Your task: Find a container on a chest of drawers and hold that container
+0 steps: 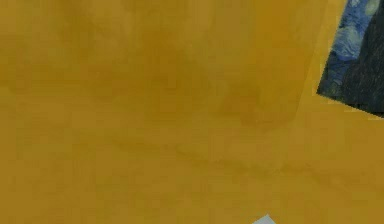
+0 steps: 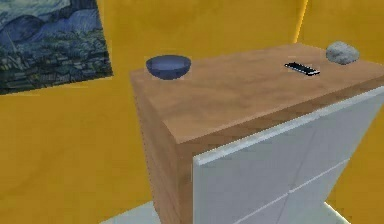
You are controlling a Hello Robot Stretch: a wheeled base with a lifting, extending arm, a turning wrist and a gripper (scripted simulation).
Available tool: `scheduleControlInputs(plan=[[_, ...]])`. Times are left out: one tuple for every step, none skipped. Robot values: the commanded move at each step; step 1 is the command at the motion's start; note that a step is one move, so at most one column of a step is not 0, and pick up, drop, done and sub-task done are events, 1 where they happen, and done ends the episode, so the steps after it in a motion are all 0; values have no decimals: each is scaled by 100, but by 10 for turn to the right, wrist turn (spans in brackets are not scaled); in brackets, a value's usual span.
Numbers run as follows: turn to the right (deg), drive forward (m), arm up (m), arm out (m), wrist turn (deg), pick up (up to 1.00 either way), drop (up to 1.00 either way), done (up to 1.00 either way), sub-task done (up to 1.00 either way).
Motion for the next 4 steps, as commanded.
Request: scheduleControlInputs(plan=[[0, 0, 38, 0, 0, 0, 0, 0, 0], [0, 0, 0, 48, 0, 0, 0, 0, 0], [0, 0, 0, 0, 450, 0, 0, 0, 0], [0, 0, 0, 0, 450, 0, 0, 0, 0]])
